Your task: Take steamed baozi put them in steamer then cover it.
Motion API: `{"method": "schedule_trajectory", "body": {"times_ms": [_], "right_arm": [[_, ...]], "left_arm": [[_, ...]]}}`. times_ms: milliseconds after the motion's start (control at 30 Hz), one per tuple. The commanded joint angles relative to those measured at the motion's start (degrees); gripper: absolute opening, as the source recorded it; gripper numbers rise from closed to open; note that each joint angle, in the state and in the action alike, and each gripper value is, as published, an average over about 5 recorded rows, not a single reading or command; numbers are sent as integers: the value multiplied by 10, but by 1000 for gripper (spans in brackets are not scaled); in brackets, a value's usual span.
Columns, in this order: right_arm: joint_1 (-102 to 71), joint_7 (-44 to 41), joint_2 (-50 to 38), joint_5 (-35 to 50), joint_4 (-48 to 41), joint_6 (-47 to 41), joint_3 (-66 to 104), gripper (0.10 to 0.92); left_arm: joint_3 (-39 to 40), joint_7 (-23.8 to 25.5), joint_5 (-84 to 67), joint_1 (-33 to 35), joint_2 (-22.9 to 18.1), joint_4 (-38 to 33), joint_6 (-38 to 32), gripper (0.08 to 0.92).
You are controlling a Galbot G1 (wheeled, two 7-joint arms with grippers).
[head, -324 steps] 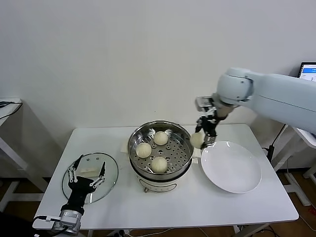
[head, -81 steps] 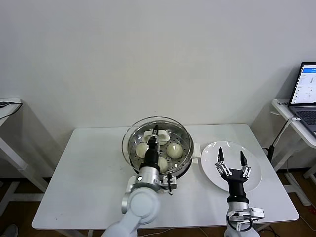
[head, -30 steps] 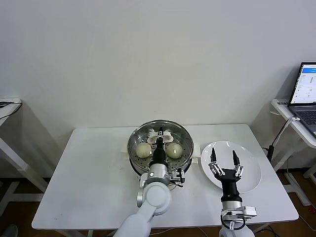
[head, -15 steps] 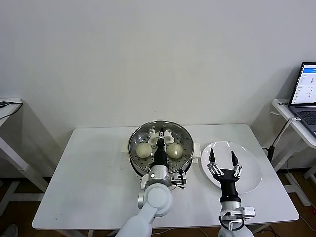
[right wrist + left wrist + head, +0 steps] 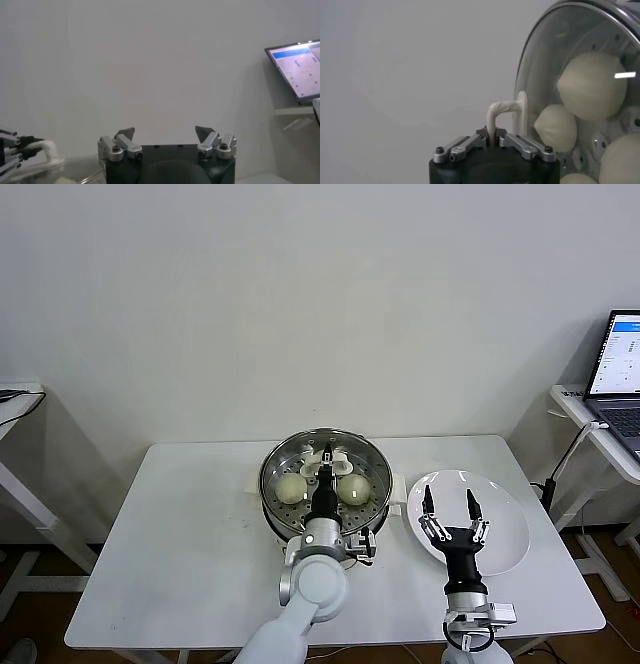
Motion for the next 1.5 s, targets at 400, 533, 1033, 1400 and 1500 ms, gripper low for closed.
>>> {"method": "schedule_trajectory", "body": {"times_ms": [400, 533, 1033, 1400, 1500], "right_arm": [[1, 0, -3, 0, 1, 1, 2, 823], [2, 0, -4, 1, -3, 2, 3, 823], [13, -3, -11, 2, -4, -22, 5, 823], [4, -2, -25, -23, 63, -141, 22, 823], [4, -2, -26, -22, 67, -141, 25, 823]], "left_arm": [[-2, -12, 8, 24, 26, -41, -20, 325], [2, -14, 6, 52, 54, -91, -22, 445], [-63, -141, -191, 216, 134, -305, -71, 816], [-376, -181, -767, 330, 100, -292, -322, 823], [-422, -139, -820, 340, 84, -264, -350, 823]]}}
